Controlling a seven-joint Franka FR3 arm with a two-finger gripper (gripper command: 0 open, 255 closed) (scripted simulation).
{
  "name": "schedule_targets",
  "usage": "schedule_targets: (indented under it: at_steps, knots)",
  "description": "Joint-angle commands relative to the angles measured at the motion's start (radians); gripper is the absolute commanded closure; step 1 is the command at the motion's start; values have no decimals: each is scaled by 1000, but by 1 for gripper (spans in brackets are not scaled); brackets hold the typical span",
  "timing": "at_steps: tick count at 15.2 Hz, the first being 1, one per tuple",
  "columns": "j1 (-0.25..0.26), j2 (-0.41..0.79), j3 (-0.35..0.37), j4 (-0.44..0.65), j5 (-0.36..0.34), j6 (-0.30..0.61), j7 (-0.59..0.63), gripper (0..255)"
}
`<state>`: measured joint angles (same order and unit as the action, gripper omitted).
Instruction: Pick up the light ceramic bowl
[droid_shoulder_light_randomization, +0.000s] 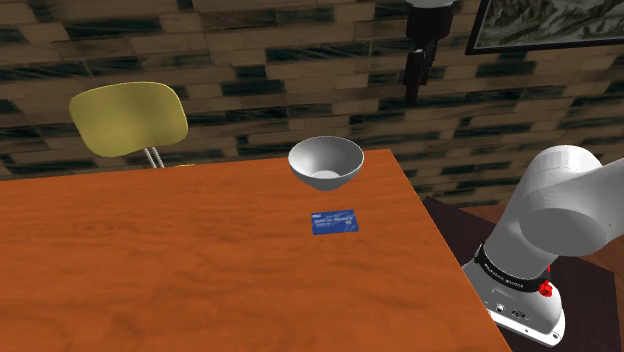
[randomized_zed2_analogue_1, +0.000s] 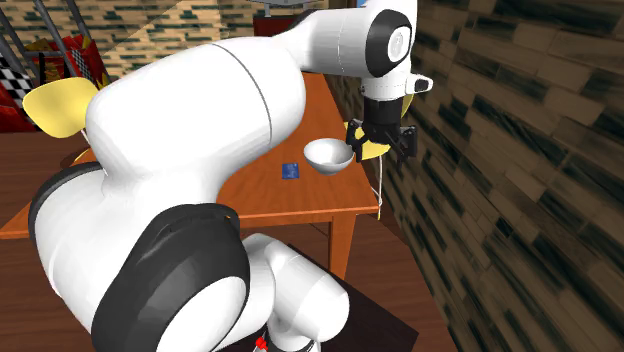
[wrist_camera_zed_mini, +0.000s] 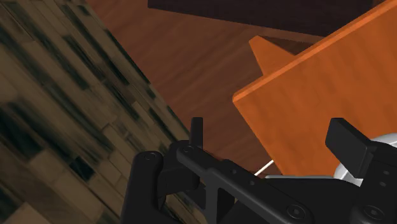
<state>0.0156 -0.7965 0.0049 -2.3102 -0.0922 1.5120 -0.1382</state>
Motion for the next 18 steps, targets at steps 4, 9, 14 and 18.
schedule_targets:
  at_steps: [4, 9, 14, 18]
  knots:
    - [18, 28, 74, 7, 38, 21, 82, 0]
    - [41, 100, 196, 44, 89, 59, 218, 0]
    - [52, 204, 319, 112, 116, 97, 355, 0]
    - [52, 309, 418, 190, 114, 122, 470, 0]
